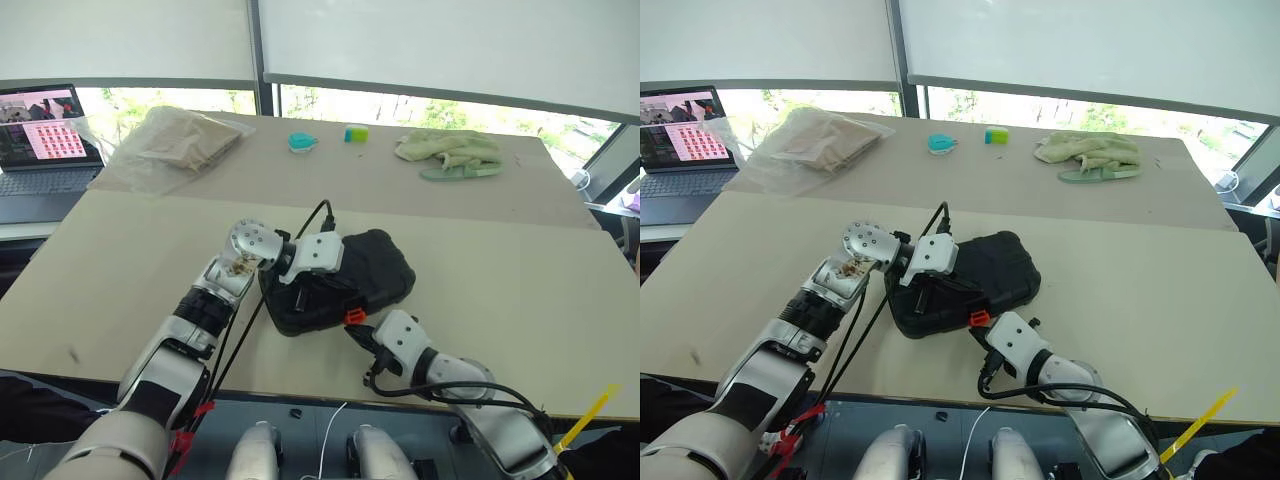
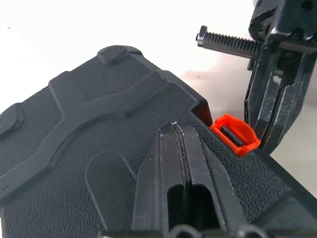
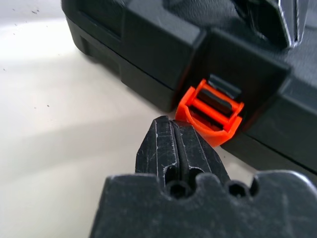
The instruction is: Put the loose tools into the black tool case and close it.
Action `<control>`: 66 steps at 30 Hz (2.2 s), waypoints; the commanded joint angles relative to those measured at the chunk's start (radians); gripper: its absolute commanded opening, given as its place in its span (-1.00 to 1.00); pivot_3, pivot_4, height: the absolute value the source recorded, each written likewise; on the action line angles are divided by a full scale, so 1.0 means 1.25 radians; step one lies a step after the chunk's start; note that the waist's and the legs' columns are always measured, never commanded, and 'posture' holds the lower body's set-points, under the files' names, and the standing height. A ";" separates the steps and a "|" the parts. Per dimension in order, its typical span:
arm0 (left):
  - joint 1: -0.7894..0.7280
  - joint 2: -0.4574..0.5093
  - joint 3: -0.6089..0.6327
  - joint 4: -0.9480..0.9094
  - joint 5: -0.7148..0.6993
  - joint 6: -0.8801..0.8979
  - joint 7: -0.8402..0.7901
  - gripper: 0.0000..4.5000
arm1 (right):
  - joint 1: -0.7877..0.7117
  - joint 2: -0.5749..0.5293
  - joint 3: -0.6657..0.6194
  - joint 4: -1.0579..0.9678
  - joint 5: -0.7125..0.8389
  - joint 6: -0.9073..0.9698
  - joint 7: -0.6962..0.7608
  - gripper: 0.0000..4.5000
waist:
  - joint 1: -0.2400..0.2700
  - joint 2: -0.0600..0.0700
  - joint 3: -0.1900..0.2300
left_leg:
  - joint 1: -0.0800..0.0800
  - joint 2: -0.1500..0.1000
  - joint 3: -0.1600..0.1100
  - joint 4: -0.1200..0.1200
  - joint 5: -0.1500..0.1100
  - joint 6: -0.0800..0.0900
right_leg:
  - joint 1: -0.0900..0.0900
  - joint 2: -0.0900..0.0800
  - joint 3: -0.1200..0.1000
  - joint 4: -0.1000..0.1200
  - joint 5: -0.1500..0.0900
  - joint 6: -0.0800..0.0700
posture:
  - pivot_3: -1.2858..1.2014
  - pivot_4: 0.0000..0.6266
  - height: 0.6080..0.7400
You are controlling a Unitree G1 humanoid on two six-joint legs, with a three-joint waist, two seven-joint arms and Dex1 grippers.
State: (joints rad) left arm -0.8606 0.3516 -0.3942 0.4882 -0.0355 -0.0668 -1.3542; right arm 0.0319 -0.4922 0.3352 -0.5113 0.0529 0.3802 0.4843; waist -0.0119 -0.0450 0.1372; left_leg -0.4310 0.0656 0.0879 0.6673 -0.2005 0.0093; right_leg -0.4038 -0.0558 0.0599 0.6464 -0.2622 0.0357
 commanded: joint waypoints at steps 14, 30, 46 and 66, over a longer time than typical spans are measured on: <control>0.019 -0.003 -0.046 0.046 0.052 -0.004 -0.014 -1.00 | 0.060 -0.008 -0.061 -0.086 0.023 0.106 0.015 -0.97 | 0.002 0.000 -0.001 | 0.001 0.000 0.000 -0.001 0.000 0.000 | 0.001 0.000 0.000 0.000 -0.001 -0.001 | 0.03 -0.52 1.00; 0.018 -0.001 -0.048 0.041 0.053 -0.003 -0.019 -1.00 | -0.020 0.090 -0.031 0.088 -0.055 0.025 -0.054 -0.97 | 0.000 -0.001 -0.001 | 0.001 0.000 0.000 -0.001 0.000 0.000 | 0.001 0.000 0.000 0.000 -0.001 -0.001 | 0.03 -0.52 1.00; 0.022 -0.003 -0.055 0.047 0.059 -0.013 -0.018 -1.00 | 0.008 0.106 -0.103 -0.035 -0.018 -0.104 -0.044 -0.97 | -0.002 -0.002 -0.002 | 0.001 0.000 0.000 -0.001 0.000 0.000 | 0.000 0.000 0.000 0.000 0.000 -0.001 | 0.03 -0.52 1.00; 0.008 -0.009 -0.048 0.107 0.070 -0.038 0.007 -1.00 | -0.074 0.080 -0.137 -0.092 0.055 0.058 0.020 -0.97 | -0.003 -0.002 -0.002 | 0.001 0.001 0.000 -0.001 0.000 0.000 | 0.000 0.000 0.000 0.000 0.000 -0.001 | 0.03 -0.52 1.00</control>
State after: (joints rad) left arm -0.8914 0.3458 -0.3916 0.5758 -0.0177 -0.1285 -1.3322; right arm -0.0258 -0.4006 0.1962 -0.5601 0.1016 0.4589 0.5161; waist -0.0152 -0.0475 0.1346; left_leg -0.4293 0.0664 0.0883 0.6664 -0.2005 0.0093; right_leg -0.4036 -0.0553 0.0604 0.6469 -0.2618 0.0348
